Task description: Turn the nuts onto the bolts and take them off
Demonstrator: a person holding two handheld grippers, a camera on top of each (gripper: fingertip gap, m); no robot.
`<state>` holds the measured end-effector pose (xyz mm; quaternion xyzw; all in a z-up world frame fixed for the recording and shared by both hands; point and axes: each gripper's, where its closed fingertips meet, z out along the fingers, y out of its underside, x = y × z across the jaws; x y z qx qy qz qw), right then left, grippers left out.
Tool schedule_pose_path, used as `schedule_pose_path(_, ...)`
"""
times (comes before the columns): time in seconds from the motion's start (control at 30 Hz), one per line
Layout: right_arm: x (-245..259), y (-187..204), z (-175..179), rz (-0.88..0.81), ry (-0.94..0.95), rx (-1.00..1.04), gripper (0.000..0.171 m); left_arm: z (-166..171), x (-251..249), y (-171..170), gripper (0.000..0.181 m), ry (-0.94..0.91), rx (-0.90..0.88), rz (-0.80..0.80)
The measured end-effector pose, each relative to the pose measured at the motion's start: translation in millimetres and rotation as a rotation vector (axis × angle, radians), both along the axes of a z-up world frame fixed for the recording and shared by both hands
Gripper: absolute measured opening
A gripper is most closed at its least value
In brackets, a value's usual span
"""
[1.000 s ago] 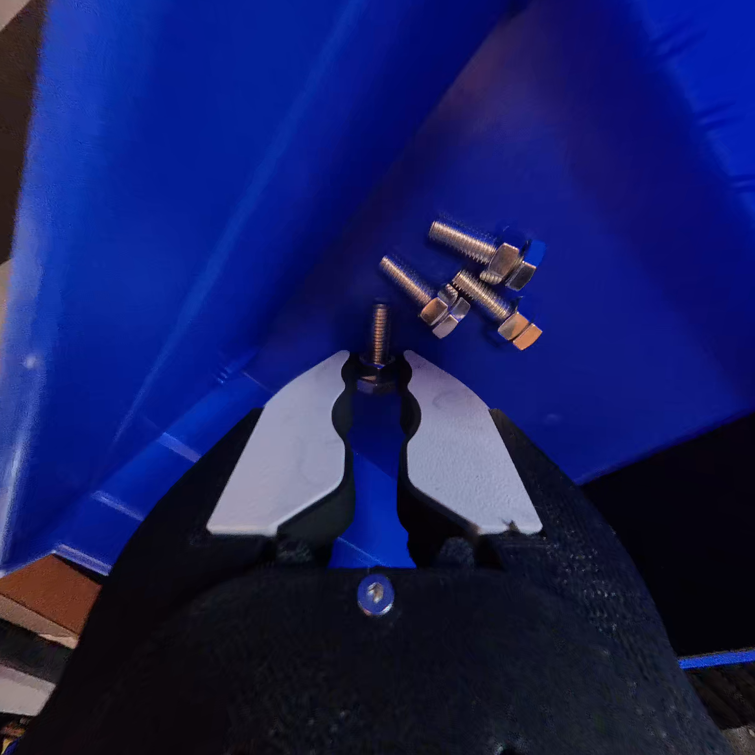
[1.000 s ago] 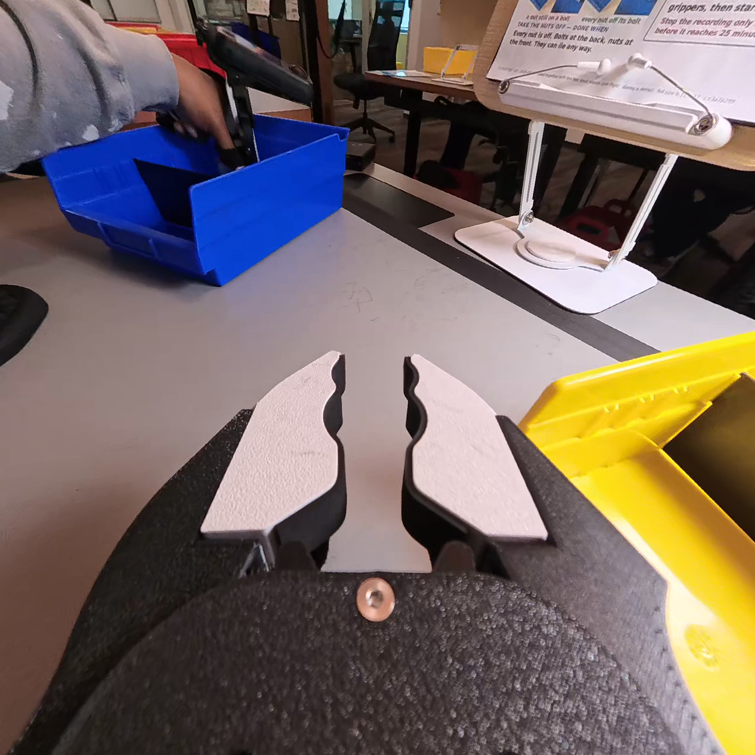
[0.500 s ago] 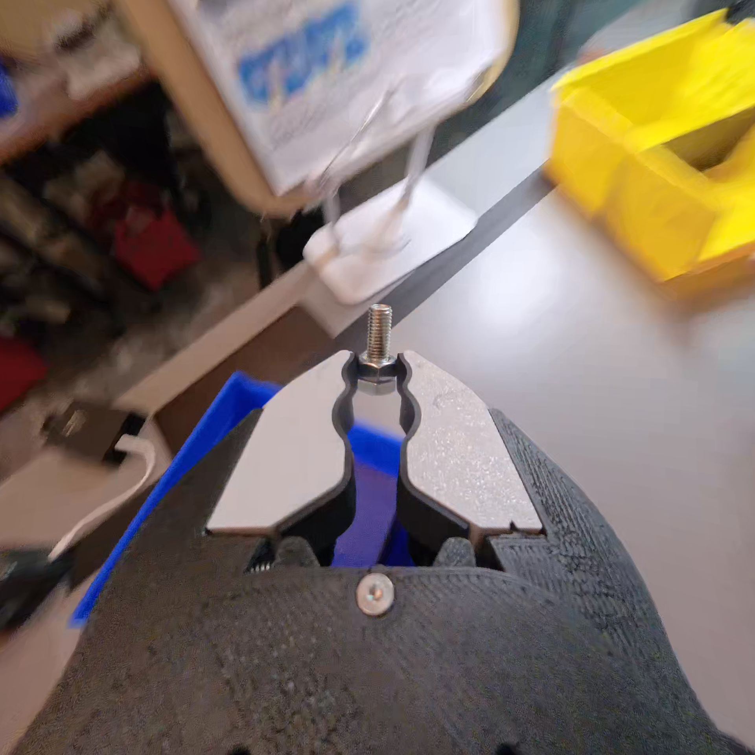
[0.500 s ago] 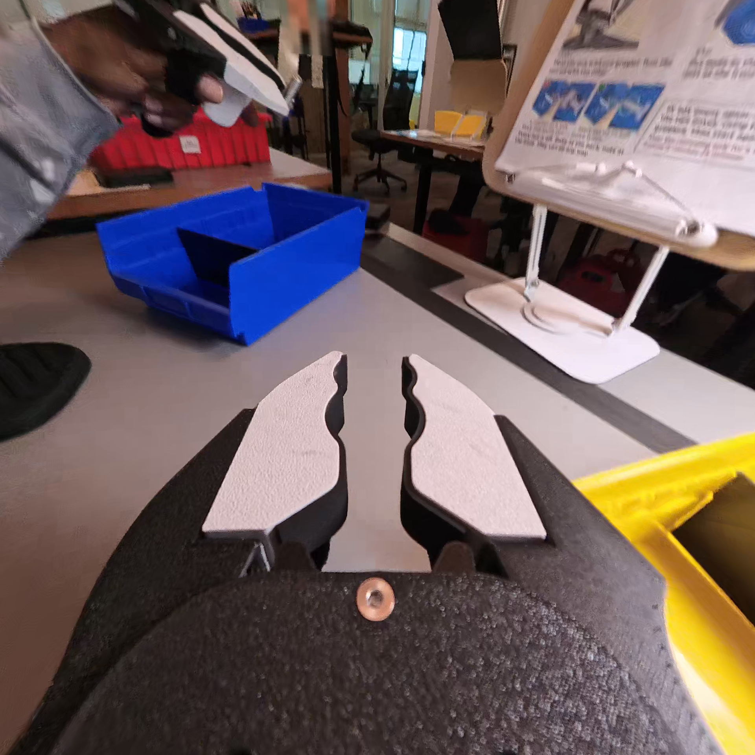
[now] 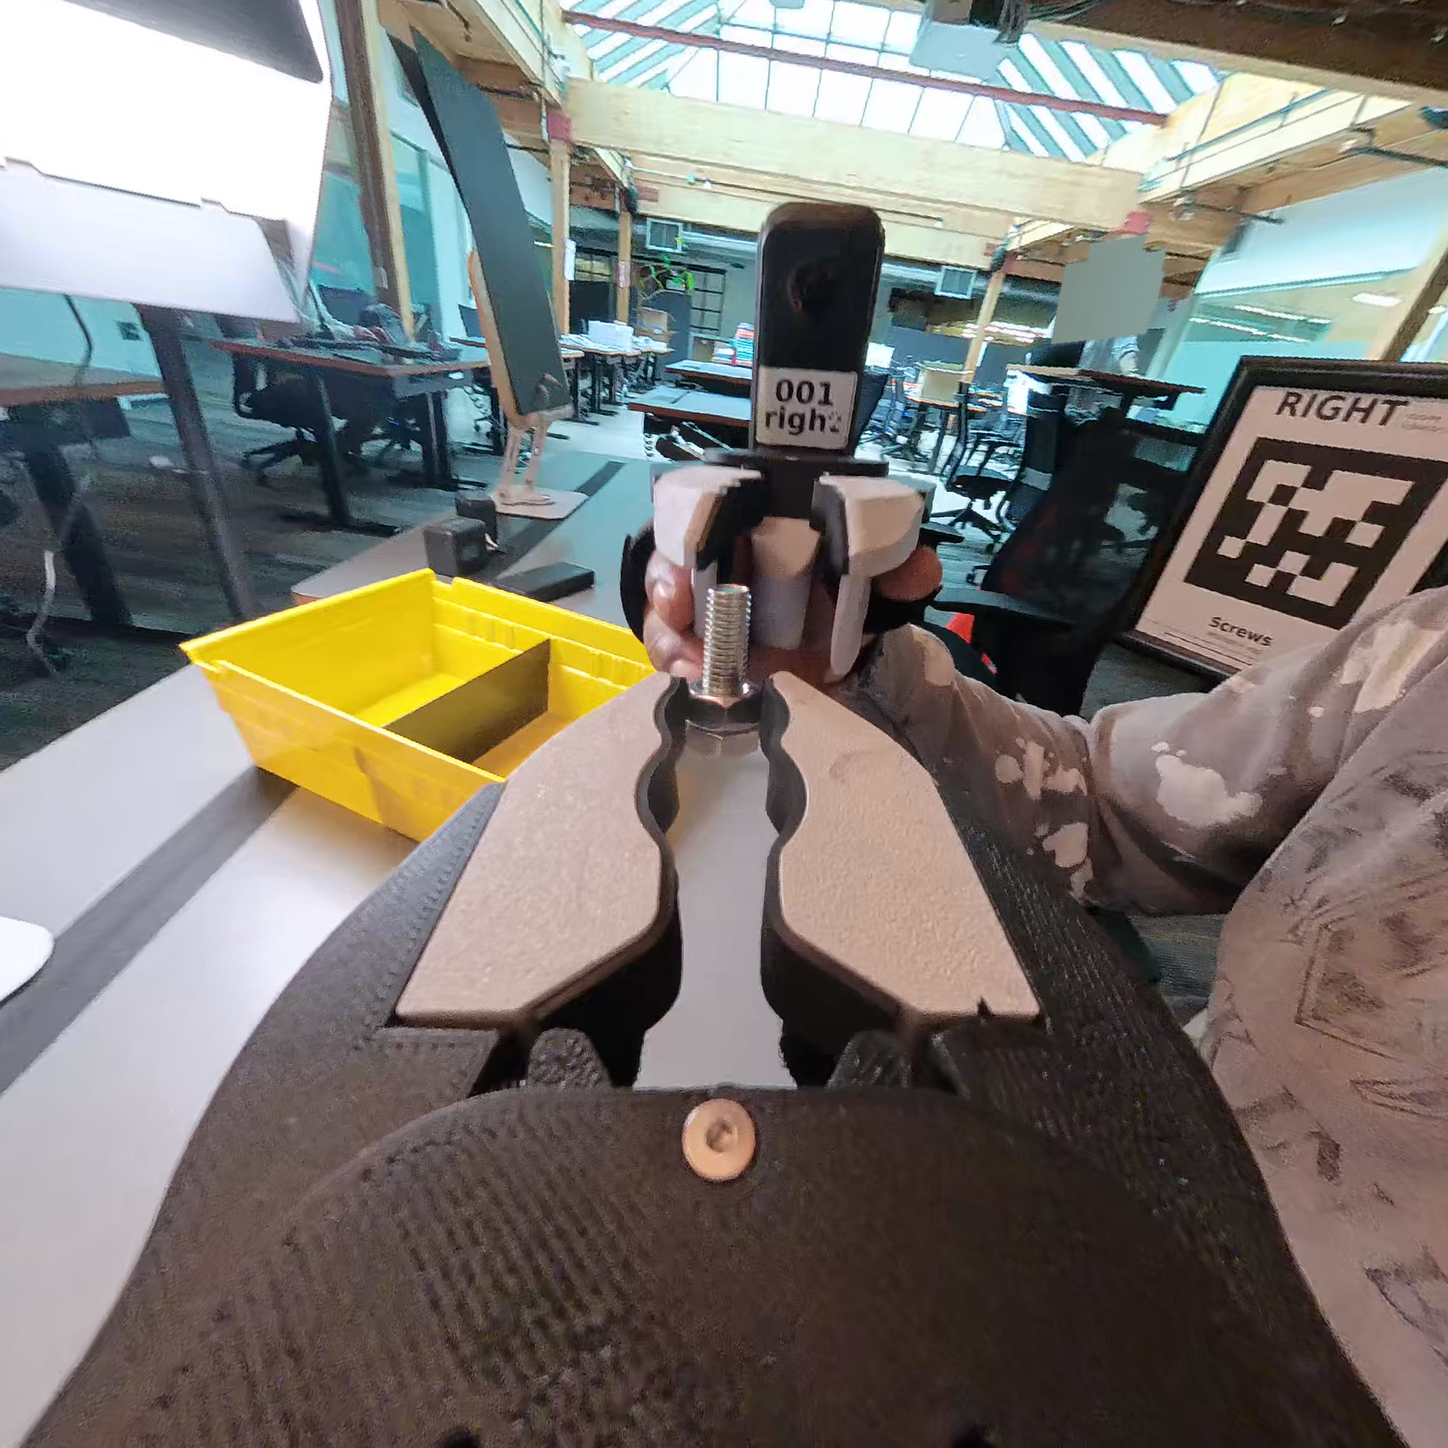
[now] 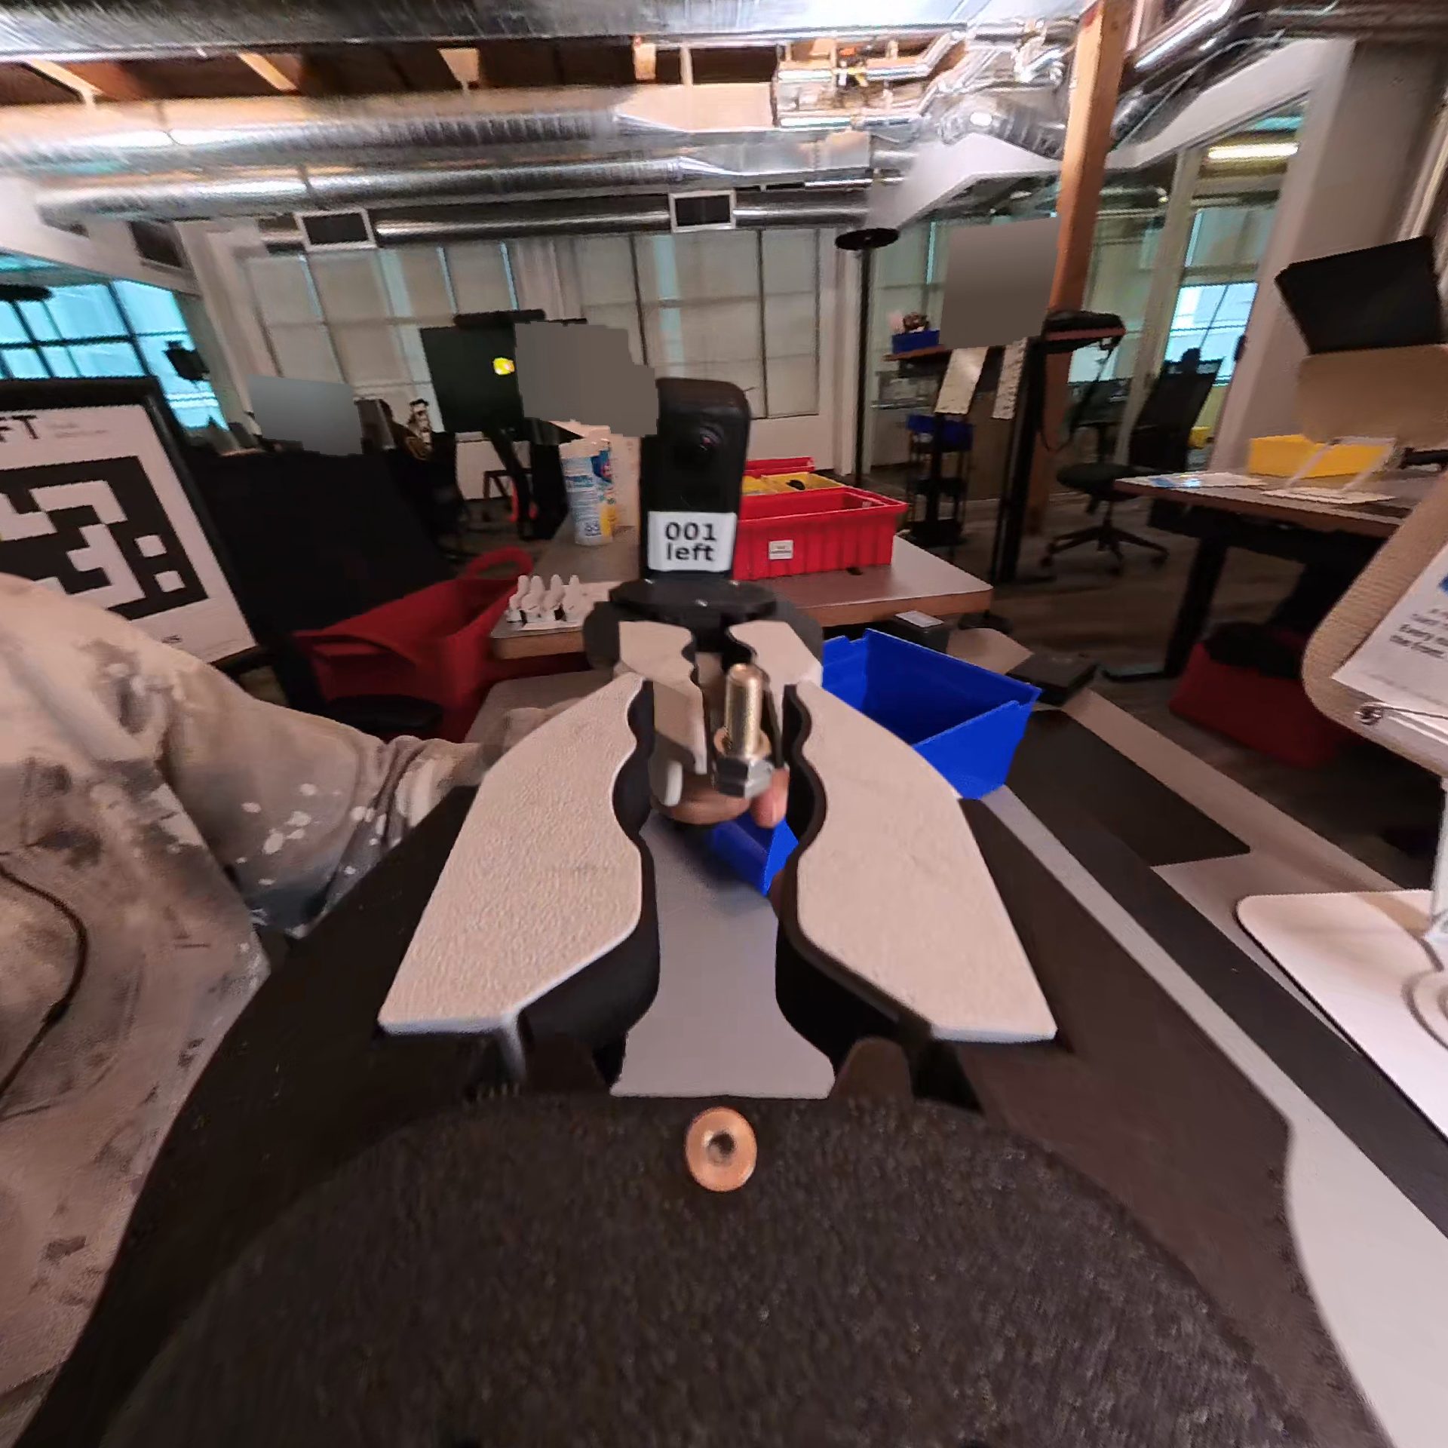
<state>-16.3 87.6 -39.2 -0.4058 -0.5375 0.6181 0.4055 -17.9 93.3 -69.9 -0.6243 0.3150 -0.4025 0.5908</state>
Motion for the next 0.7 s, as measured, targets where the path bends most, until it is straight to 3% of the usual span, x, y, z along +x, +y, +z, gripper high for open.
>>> schedule_pose_path(0.63,-4.4,10.3,-26.9,-0.027,-0.133,0.031,0.026,-19.9,8.8,6.0,0.019,0.030,0.001,0.019)
schedule_pose_path(0.7,-8.2,10.1,-34.3,-0.037,-0.163,0.057,0.016,-21.6,10.3,5.9,0.019,0.040,-0.002,0.021)
